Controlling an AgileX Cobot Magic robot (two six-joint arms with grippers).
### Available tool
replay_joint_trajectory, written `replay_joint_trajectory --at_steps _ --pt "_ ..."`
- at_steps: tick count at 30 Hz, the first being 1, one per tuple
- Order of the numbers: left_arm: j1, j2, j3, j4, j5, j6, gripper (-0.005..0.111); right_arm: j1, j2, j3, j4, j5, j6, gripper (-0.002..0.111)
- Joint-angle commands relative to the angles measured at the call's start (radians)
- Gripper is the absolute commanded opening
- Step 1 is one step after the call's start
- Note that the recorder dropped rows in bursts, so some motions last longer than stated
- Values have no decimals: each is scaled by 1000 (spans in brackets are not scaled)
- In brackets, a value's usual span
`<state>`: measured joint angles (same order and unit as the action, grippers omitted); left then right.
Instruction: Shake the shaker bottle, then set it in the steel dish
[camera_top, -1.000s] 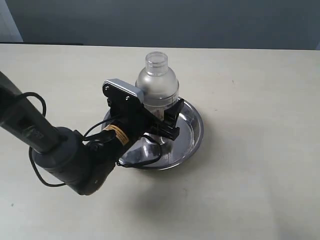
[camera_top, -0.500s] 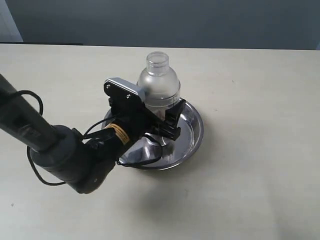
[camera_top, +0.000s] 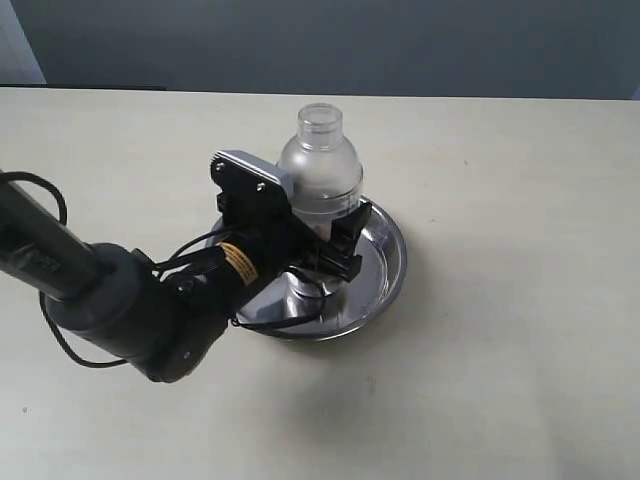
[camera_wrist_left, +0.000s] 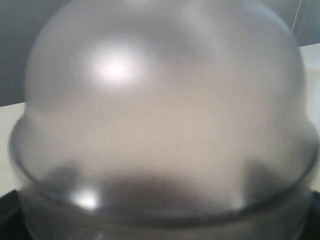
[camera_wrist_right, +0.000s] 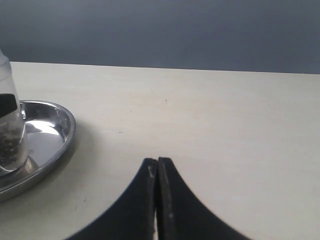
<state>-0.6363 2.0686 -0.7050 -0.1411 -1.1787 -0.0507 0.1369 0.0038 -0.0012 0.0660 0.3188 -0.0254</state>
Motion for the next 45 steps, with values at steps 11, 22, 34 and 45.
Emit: replay_joint_trajectory --at_steps 11,22,34,45 --pt "-1 -41 4 -34 -42 7 73 4 -4 1 -1 -14 -1 -1" --pt "-1 -67 4 -27 -42 7 77 4 -4 1 -1 -14 -1 -1" --pt "-1 -67 4 -56 -42 36 64 4 -4 1 -1 -14 -1 -1" --pt "-1 37 -4 -104 -42 13 74 4 -4 1 -1 -14 -1 -1"
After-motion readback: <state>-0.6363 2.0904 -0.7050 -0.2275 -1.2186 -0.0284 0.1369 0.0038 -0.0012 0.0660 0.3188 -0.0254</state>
